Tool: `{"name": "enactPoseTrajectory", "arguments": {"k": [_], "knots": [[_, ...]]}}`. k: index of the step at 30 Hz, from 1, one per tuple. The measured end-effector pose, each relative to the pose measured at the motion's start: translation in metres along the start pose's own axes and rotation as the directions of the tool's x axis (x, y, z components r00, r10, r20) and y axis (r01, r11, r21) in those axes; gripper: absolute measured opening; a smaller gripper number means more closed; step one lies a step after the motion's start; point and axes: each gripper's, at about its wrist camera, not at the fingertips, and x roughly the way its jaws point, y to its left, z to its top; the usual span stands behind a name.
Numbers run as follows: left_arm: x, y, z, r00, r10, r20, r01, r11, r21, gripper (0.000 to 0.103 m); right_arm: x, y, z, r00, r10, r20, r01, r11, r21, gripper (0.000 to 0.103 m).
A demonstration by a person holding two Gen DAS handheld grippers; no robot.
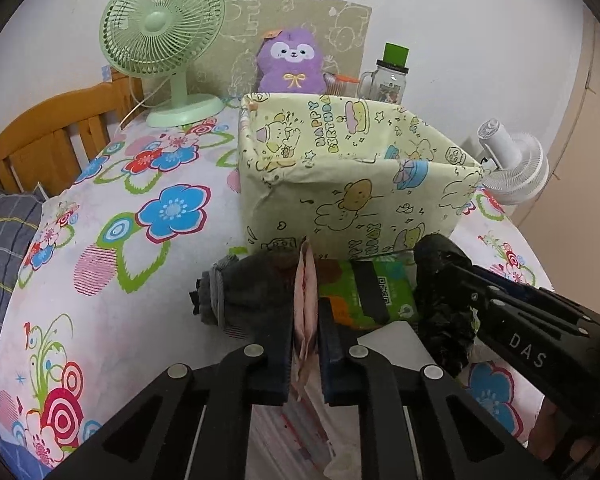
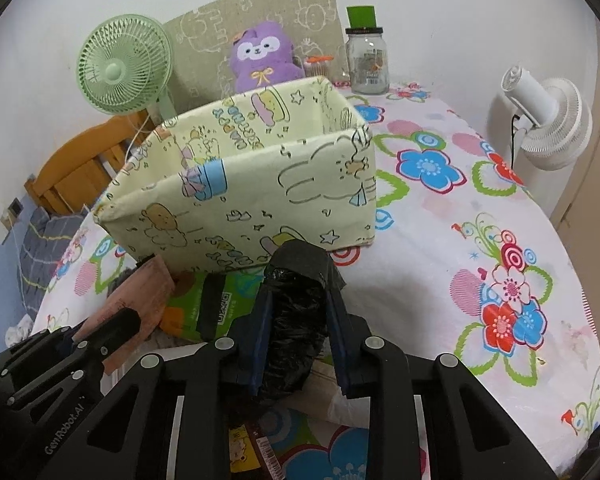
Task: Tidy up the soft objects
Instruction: 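Lift the pink packet and black bundle with both grippers toward the fabric box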
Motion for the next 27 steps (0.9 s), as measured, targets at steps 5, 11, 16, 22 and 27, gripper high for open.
{"name": "enactPoseTrajectory", "arguments": {"k": [5,11,16,22,27], "knots": [[-0.008,-0.003,0.002,1.000,0.001,0.023,-0.001,1.000,0.006,0.008,-0.010,0.002,0.002,1.000,0.008,0.021,-0.008,1.000,0.002,0.030],[-0.020,-0.007,0.004,0.999,0.001,0.054,-0.002,1.000,0.010,0.008,-0.023,0.007,0.004,0.999,0.019,0.048,-0.019,1.000,-0.006,0.030],[-0.029,-0.008,0.007,0.997,0.012,0.078,-0.012,1.000,0.007,0.008,-0.034,0.012,0.005,0.997,0.030,0.071,-0.029,0.999,-0.013,0.030],[-0.041,-0.013,0.008,0.995,0.011,0.100,-0.014,1.000,0.022,0.008,-0.048,0.016,0.007,0.995,0.040,0.097,-0.038,0.999,-0.022,0.030],[-0.047,-0.017,0.007,0.994,0.014,0.108,-0.018,0.999,0.034,0.008,-0.057,0.020,0.007,0.992,0.048,0.115,-0.045,0.998,-0.034,0.030]]}}
